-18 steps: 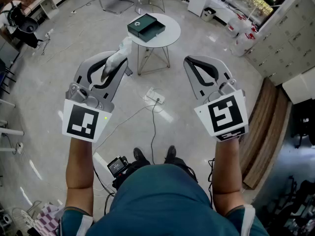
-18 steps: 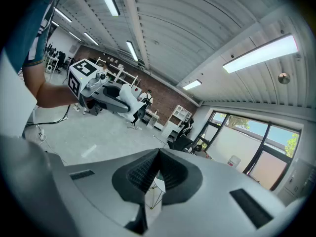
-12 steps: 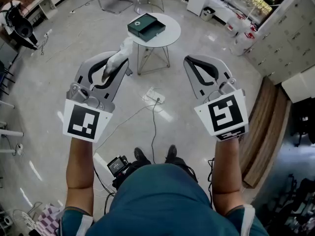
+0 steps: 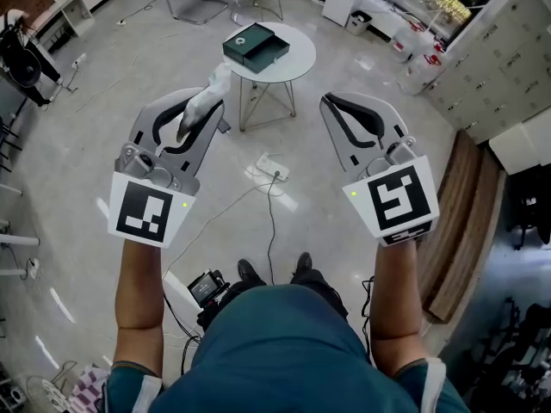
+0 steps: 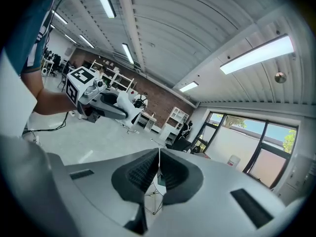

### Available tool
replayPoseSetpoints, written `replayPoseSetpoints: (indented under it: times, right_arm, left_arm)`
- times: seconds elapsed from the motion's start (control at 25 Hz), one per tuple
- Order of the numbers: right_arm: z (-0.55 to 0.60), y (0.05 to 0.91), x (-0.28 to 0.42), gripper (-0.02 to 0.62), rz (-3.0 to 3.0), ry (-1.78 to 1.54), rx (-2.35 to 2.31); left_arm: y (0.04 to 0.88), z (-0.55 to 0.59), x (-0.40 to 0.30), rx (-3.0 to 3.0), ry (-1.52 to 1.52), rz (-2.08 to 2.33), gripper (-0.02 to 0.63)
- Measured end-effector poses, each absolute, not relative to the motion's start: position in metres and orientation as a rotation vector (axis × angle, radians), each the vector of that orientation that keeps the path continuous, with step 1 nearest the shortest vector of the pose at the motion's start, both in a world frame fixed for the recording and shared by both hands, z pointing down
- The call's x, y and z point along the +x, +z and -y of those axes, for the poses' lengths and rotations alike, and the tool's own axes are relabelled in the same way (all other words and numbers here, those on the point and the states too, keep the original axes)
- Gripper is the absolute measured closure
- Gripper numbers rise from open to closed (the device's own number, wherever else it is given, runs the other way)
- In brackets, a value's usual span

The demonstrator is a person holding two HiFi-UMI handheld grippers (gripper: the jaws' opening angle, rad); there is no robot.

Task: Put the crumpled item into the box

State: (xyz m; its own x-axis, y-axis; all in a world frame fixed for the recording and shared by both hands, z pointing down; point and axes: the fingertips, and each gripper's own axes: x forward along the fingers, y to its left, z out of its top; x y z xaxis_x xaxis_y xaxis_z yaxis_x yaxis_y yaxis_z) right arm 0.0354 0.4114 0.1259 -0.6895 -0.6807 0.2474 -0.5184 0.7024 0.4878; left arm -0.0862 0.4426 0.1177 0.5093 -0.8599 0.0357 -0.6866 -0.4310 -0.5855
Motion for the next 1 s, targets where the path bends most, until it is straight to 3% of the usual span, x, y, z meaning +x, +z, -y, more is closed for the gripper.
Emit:
replayPoseSetpoints:
  times: [0.52, 1.0]
  right_arm:
    - [-0.365, 0.139, 0.027, 0.557, 2.573, -0.554, 0.824]
    - [-0.251, 0.142, 0.071, 0.557, 2.674, -0.557, 0.670]
  left_arm:
    - [0.132, -0.409, -0.087, -2.205, -0.534, -1.331, 0.517]
    - [0.137, -0.311, -0.033, -2.133, -0.633, -1.459, 0.517]
